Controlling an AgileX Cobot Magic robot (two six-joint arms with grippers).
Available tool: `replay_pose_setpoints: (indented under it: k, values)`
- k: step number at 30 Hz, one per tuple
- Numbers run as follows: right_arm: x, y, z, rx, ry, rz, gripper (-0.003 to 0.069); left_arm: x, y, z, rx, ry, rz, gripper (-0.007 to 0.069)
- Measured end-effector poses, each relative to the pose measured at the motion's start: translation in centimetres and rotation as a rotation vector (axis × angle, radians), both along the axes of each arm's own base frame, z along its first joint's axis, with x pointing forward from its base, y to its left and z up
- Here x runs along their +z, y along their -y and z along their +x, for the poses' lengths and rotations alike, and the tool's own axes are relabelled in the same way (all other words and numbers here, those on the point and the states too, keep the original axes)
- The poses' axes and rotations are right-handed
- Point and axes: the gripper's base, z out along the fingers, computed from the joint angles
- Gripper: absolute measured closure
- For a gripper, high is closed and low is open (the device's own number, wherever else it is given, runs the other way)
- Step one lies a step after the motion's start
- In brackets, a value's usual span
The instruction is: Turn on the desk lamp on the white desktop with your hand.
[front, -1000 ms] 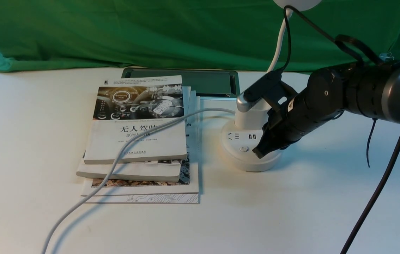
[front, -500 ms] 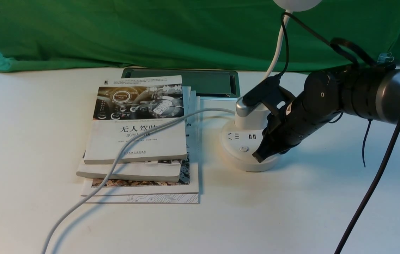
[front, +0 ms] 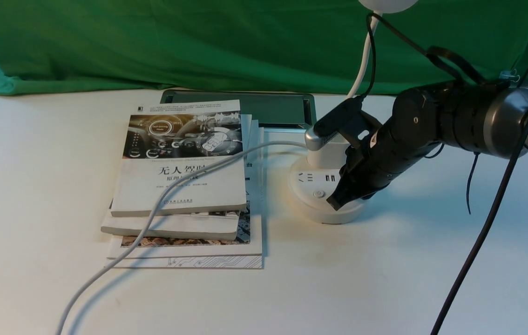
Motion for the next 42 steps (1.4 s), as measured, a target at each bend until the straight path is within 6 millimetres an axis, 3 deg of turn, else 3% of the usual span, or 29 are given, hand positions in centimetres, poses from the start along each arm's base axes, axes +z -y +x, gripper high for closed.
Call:
replay_pose_setpoints:
  k: [6, 7, 12, 14, 16, 20, 24, 25, 27, 28, 30, 36, 42]
  values:
    - [1.9, 0.4, -0.9, -0.023, 0.022, 0.025, 0.0594, 0.0, 0.0, 0.0, 0.000, 0.000, 0.000, 0.0603]
    - [2.9, 0.6, -1.7, -0.027, 0.006, 0.022, 0.0594, 0.0, 0.0, 0.0, 0.000, 0.000, 0.000, 0.0603]
    - [12.0, 1.9, -4.4, -0.063, 0.198, 0.142, 0.0592, 0.0, 0.0, 0.0, 0.000, 0.000, 0.000, 0.0603]
    - [15.6, 2.9, -6.5, -0.074, 0.292, 0.202, 0.0592, 0.0, 0.0, 0.0, 0.000, 0.000, 0.000, 0.0603]
    - [17.9, 4.3, -9.0, -0.092, 0.366, 0.257, 0.0592, 0.0, 0.0, 0.0, 0.000, 0.000, 0.000, 0.0603]
    - [19.9, 7.0, -14.3, -0.119, 0.515, 0.359, 0.0592, 0.0, 0.0, 0.0, 0.000, 0.000, 0.000, 0.0603]
    - [19.8, 9.7, -19.4, -0.175, 0.597, 0.470, 0.0585, 0.0, 0.0, 0.0, 0.000, 0.000, 0.000, 0.0603]
    - [19.7, 9.8, -19.6, -0.178, 0.599, 0.474, 0.0585, 0.0, 0.0, 0.0, 0.000, 0.000, 0.000, 0.0603]
    - [19.1, 11.4, -22.7, -0.196, 0.664, 0.538, 0.0580, 0.0, 0.0, 0.0, 0.000, 0.000, 0.000, 0.0603]
    - [19.1, 11.5, -22.9, -0.197, 0.670, 0.543, 0.0579, 0.0, 0.0, 0.0, 0.000, 0.000, 0.000, 0.0603]
    - [17.9, 12.8, -25.2, -0.206, 0.728, 0.594, 0.0570, 0.0, 0.0, 0.0, 0.000, 0.000, 0.000, 0.0603]
    - [14.5, 14.9, -29.4, -0.202, 0.843, 0.666, 0.0559, 0.0, 0.0, 0.0, 0.000, 0.000, 0.000, 0.0603]
    - [10.8, 16.2, -31.6, -0.203, 0.943, 0.731, 0.0545, 0.0, 0.0, 0.0, 0.000, 0.000, 0.000, 0.0603]
